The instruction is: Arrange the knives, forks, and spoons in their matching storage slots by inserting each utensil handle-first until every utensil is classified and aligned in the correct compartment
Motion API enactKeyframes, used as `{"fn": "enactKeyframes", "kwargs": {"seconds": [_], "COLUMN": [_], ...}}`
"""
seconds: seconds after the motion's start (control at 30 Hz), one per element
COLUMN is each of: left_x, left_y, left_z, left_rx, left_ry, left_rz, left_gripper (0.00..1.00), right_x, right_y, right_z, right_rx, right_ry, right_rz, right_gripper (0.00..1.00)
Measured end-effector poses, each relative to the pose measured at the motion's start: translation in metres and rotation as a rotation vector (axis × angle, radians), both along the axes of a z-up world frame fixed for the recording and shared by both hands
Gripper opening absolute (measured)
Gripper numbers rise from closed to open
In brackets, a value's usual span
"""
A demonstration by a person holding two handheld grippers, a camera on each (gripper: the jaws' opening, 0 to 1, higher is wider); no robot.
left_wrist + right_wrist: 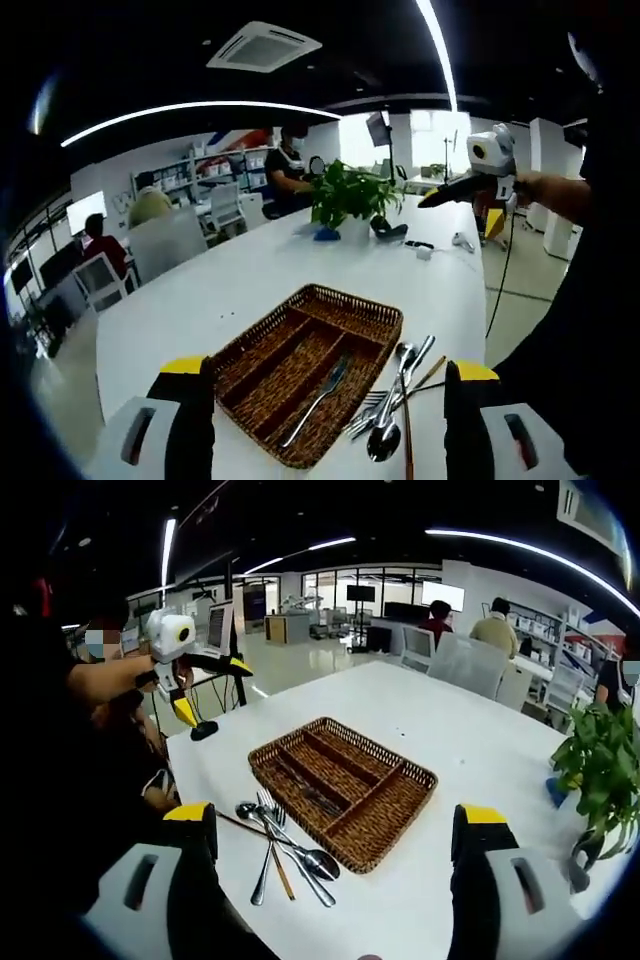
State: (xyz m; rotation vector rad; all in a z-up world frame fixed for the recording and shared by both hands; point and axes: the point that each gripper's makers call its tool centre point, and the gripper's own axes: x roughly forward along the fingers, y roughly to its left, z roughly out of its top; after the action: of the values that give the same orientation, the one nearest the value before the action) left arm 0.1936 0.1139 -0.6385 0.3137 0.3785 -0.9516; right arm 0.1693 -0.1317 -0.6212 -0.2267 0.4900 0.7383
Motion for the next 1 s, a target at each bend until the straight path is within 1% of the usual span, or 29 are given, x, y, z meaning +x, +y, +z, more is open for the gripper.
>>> {"fn": "enactKeyframes", "kwargs": {"seconds": [0.1, 0.2, 0.3, 0.4, 0.47, 0.5, 0.53, 0.57, 0.63, 0.73, 0.77, 0.8, 0.83, 0.87, 0.9, 0.97, 1.0], "left_x": [-0.003, -0.003, -0.004, -0.005, -0.006, -0.006, -0.008, -0.008, -0.007, -0.007, -0.005, -0.004, -0.006, -0.005, -0.003, -0.001, 0.000], "left_y": [0.007, 0.013, 0.013, 0.010, 0.006, 0.004, 0.002, 0.000, -0.005, -0.010, -0.012, -0.012, -0.014, -0.014, -0.014, -0.015, -0.016], "left_z": [0.001, 0.002, 0.005, 0.004, -0.003, -0.005, -0.007, -0.009, -0.011, -0.012, -0.012, -0.012, -0.014, -0.014, -0.015, -0.013, -0.012], "left_rx": [-0.021, -0.017, -0.017, -0.014, 0.003, 0.006, 0.011, 0.014, 0.018, 0.024, 0.027, 0.028, 0.030, 0.036, 0.050, 0.047, 0.044], "left_ry": [0.007, 0.002, -0.004, -0.021, -0.022, -0.017, -0.004, 0.005, 0.004, 0.009, -0.001, 0.001, 0.020, 0.015, 0.004, 0.001, 0.004], "left_rz": [0.020, 0.029, 0.029, 0.019, 0.006, -0.001, -0.011, -0.013, -0.012, -0.034, -0.040, -0.043, -0.060, -0.061, -0.064, -0.067, -0.070], "left_gripper": [1.00, 1.00, 1.00, 1.00, 1.00, 0.98, 0.93, 0.91, 0.93, 0.90, 0.90, 0.89, 0.85, 0.83, 0.84, 0.86, 0.85], "right_x": [-0.002, -0.005, -0.008, -0.009, -0.010, -0.010, -0.011, -0.011, -0.012, -0.013, -0.014, -0.014, -0.014, -0.014, -0.014, -0.013, -0.013], "right_y": [-0.002, -0.004, -0.006, -0.009, -0.010, -0.010, -0.011, -0.011, -0.013, -0.015, -0.016, -0.016, -0.017, -0.018, -0.019, -0.020, -0.020], "right_z": [0.000, -0.001, -0.002, -0.002, -0.003, -0.003, -0.003, -0.003, -0.003, -0.004, -0.005, -0.006, -0.006, -0.006, -0.005, -0.004, -0.004], "right_rx": [0.001, -0.003, -0.006, -0.008, -0.007, -0.007, -0.007, -0.005, -0.001, 0.000, 0.001, 0.001, 0.001, 0.000, 0.001, 0.006, 0.006], "right_ry": [-0.002, -0.002, -0.002, -0.005, -0.005, -0.005, -0.005, -0.006, -0.006, -0.004, -0.003, -0.001, 0.000, -0.002, -0.003, -0.007, -0.007], "right_rz": [-0.004, -0.009, -0.009, -0.015, -0.021, -0.022, -0.024, -0.027, -0.032, -0.036, -0.036, -0.036, -0.038, -0.041, -0.044, -0.050, -0.050], "right_gripper": [0.99, 0.99, 0.99, 0.99, 0.99, 0.99, 0.99, 0.99, 0.99, 0.99, 0.99, 0.99, 0.99, 0.99, 0.99, 0.99, 0.99]}}
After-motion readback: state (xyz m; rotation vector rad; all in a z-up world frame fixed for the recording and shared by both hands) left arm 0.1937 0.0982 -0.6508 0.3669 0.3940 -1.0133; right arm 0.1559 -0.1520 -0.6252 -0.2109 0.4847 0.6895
